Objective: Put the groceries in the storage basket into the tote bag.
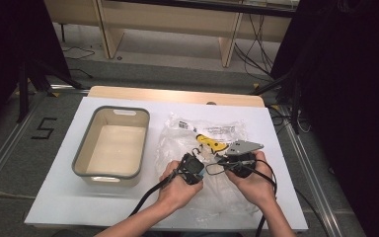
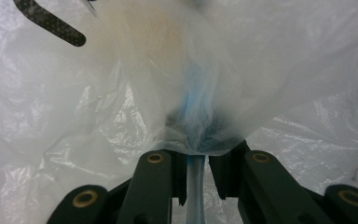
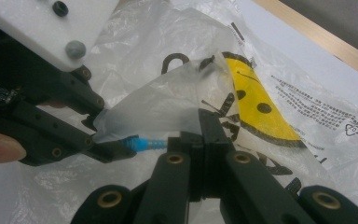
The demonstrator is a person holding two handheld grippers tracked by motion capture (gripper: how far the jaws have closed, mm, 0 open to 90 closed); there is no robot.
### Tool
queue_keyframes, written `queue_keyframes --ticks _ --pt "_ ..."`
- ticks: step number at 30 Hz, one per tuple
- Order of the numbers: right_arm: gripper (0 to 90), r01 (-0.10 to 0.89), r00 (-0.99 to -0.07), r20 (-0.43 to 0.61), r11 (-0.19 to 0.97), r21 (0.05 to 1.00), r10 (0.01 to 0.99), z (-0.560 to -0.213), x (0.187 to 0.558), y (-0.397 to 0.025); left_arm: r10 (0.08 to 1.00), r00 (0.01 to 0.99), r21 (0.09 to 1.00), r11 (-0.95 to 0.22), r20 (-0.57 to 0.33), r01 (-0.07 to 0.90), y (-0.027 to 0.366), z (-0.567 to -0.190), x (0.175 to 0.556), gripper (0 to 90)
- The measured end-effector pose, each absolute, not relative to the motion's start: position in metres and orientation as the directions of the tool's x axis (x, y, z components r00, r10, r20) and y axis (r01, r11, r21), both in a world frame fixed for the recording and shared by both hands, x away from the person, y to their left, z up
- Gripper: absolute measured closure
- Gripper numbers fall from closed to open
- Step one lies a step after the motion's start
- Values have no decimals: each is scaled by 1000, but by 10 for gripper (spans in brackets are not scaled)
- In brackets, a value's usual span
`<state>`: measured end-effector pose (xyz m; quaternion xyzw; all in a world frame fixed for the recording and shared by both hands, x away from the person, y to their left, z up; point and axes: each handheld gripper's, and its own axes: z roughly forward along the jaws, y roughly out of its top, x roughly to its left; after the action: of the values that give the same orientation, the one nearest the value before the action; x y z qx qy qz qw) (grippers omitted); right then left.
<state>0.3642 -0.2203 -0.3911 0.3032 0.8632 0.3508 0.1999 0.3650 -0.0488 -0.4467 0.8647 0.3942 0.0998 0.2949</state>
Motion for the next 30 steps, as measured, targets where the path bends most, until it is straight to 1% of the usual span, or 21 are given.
queue_keyframes --ticks 6,16,18,21,23,28,30 --pt "900 384 -737 -132 571 726 663 -392 365 -220 754 654 570 -514 -55 640 -50 -451 367 778" --pt "900 388 -737 -131 573 722 664 -392 365 -221 762 644 557 -506 -71 659 -51 -454 370 763" --pt "900 390 -735 -129 570 723 666 -393 365 -221 754 652 561 -509 -75 653 -50 -453 369 728" --pt "900 390 -734 -132 573 721 666 -393 366 -221 742 666 581 -513 -69 632 -50 -451 365 638" --pt "900 391 -734 -131 573 721 666 -393 366 -221 729 681 588 -521 -69 618 -48 -449 363 597" --pt "900 393 -731 -130 569 722 669 -394 366 -222 696 714 611 -533 -76 585 -37 -441 352 547" --pt "900 394 -730 -129 568 723 671 -394 366 -222 681 729 624 -542 -66 563 -31 -437 347 531"
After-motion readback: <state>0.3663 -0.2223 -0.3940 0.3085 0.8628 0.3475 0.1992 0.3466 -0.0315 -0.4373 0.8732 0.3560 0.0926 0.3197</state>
